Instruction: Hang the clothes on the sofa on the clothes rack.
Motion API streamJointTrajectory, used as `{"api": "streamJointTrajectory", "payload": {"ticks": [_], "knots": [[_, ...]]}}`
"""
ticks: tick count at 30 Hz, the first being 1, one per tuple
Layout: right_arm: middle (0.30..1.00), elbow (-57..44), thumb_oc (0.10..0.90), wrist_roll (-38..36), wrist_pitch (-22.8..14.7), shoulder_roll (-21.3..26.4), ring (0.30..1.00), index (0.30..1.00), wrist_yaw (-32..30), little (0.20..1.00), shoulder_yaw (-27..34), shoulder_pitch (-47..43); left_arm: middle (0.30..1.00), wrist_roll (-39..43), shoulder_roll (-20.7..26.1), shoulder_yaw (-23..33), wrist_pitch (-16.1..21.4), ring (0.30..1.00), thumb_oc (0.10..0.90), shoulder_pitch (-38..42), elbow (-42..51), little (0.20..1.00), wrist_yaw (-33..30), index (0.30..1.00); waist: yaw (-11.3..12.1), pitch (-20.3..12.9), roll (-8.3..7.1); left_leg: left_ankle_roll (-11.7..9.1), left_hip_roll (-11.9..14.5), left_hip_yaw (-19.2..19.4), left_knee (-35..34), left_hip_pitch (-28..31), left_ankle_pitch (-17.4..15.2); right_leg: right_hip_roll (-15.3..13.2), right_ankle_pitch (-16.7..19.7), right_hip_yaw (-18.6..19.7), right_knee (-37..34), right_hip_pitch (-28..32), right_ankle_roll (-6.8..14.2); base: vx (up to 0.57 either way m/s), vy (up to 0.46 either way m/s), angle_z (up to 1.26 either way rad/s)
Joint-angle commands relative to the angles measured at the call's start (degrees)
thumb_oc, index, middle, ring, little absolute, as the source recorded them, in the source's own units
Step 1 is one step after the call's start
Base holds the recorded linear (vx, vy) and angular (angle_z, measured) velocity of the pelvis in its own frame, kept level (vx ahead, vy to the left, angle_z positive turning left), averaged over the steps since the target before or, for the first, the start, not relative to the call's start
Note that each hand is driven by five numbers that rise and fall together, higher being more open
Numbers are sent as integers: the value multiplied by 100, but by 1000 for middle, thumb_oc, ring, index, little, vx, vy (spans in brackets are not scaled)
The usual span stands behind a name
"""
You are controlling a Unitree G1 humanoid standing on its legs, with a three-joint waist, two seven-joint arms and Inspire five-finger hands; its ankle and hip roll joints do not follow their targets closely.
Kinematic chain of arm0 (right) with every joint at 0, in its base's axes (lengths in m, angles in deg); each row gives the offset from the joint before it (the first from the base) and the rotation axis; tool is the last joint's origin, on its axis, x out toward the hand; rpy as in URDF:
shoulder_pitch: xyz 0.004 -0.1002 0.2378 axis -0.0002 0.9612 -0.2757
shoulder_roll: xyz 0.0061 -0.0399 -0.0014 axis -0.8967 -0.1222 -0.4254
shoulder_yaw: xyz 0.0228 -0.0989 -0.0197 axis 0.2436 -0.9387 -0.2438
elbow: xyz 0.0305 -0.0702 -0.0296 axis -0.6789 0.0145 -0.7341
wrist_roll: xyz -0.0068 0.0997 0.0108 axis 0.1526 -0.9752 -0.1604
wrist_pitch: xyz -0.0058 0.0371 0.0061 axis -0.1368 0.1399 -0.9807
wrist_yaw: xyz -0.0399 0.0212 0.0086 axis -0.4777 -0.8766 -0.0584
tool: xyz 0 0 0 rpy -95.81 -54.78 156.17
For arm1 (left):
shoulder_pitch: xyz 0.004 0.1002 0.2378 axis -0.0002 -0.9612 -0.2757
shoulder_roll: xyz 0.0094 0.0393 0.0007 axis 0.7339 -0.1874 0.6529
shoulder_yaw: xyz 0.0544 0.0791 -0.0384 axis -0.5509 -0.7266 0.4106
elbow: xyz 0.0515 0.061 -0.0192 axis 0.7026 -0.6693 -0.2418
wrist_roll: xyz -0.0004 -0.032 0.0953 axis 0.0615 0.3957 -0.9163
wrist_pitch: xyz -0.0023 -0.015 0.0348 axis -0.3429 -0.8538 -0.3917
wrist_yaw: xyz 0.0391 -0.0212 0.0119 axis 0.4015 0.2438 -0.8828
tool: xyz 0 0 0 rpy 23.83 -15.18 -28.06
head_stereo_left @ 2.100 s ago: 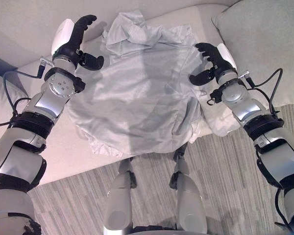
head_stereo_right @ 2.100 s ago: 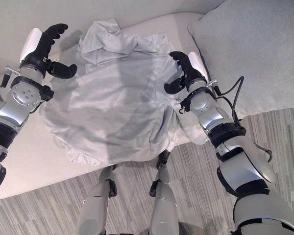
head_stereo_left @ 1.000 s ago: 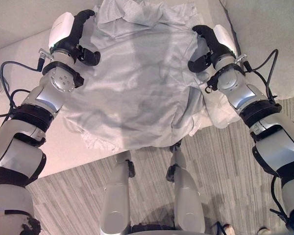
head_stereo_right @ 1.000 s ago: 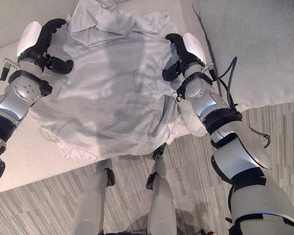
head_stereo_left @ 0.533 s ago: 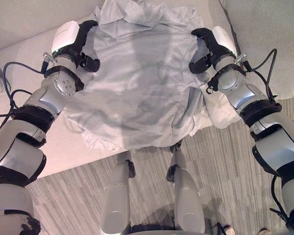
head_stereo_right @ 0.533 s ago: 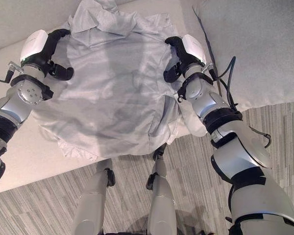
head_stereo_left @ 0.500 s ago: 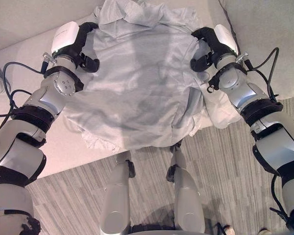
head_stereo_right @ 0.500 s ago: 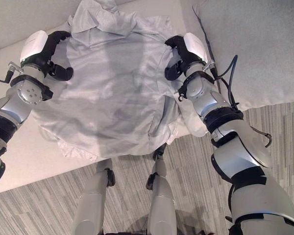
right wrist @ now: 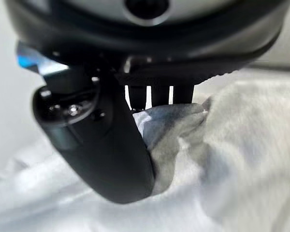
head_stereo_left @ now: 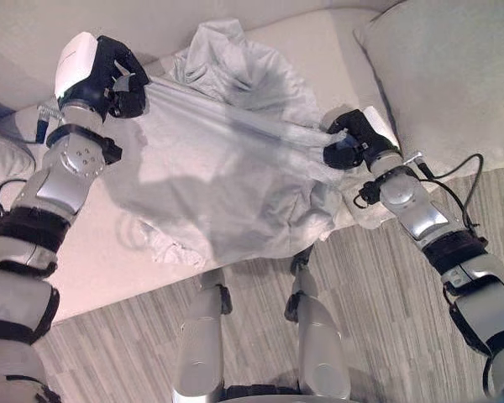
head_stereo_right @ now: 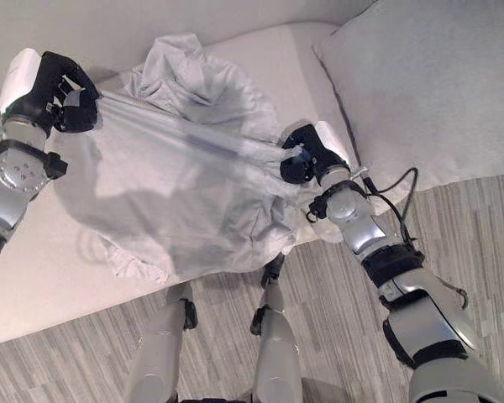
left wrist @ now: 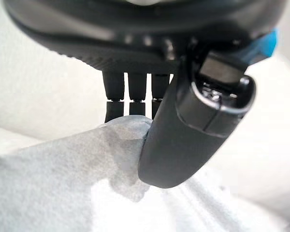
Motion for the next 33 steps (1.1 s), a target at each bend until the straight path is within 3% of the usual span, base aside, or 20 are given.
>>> {"api": "streamJointTrajectory", "payload": {"ticks": [1, 4, 8, 18, 22, 24, 27, 30, 31, 33], "knots": [[300, -712, 400, 457, -488, 753, 300, 300, -427, 300, 717, 158, 300, -334, 190, 1381, 348, 300, 400, -570, 590, 300, -786, 300, 86, -501, 72, -540, 55, -404, 15, 879, -850, -429, -517, -271, 142, 1003, 553, -8, -110, 0], [300, -919, 400, 571, -493, 813, 300, 300, -426, 300, 836, 336, 300, -357, 84, 1698, 354, 300, 400, -972, 898, 300, -802, 300, 93, -589, 98, -553, 77, -426, 15, 990, -841, -425, -580, -315, 169, 1125, 516, 26, -97, 14], [300, -1896, 400, 965, -587, 1179, 300, 300, -381, 300, 1617, 1067, 300, -614, -319, 2939, 398, 300, 400, -2409, 2002, 300, -830, 300, 246, -1069, 151, -655, 149, -562, 15, 1503, -830, -282, -910, -545, 219, 1814, 370, 22, -169, 24], [300, -2824, 400, 1323, -840, 1752, 300, 300, -444, 300, 2592, 1642, 300, -957, -527, 4350, 464, 300, 400, -3744, 2972, 300, -893, 300, 711, -1808, 241, -1006, 409, -954, 15, 2052, -491, 210, -1479, -1174, 85, 3005, 78, -18, -175, 36], [300, -2735, 400, 1276, -924, 2058, 300, 300, -487, 300, 2507, 1362, 300, -1040, -255, 4672, 404, 300, 400, -3865, 3099, 300, -959, 300, 923, -1988, 315, -1195, 623, -1172, 25, 2101, 55, 507, -1751, -1301, 36, 3313, -77, -121, -161, 31], [300, -2652, 400, 1258, -905, 2185, 300, 300, -565, 300, 2462, 1178, 300, -1032, -147, 4634, 401, 300, 400, -3694, 3064, 300, -1008, 300, 947, -1956, 345, -1224, 654, -1196, 83, 2000, 381, 508, -1743, -1410, 36, 3364, -111, -223, -65, 41], [300, -2582, 400, 1240, -872, 2259, 300, 300, -623, 300, 2358, 993, 300, -1030, -17, 4545, 411, 300, 400, -3475, 3081, 300, -1026, 300, 901, -1948, 259, -1009, 679, -886, 626, 1979, -26, 412, -1633, -1571, 36, 3297, -150, -203, -31, 32], [300, -2550, 400, 1159, -864, 2258, 300, 300, -599, 300, 2246, 836, 300, -1030, 71, 4535, 432, 300, 400, -3384, 3123, 300, -1006, 300, 833, -2017, 146, -794, 652, -888, 1435, 2196, -938, 256, -1545, -1525, 36, 3287, -104, -74, 50, 16], [300, -2503, 400, 1145, -842, 2239, 300, 300, -613, 300, 2177, 728, 300, -1018, 85, 4520, 435, 300, 400, -3285, 3166, 300, -1027, 300, 782, -2028, 141, -739, 769, -846, 1866, 2361, -1192, 185, -1450, -1553, 49, 3283, -88, -42, 164, 9], [300, -2471, 400, 1135, -826, 2233, 300, 300, -630, 300, 2162, 667, 300, -1005, 106, 4460, 433, 300, 400, -3174, 3151, 300, -1060, 300, 723, -2033, 159, -735, 910, -771, 2065, 2453, -1253, 126, -1396, -1613, 58, 3297, -51, -82, 190, 6]]}}
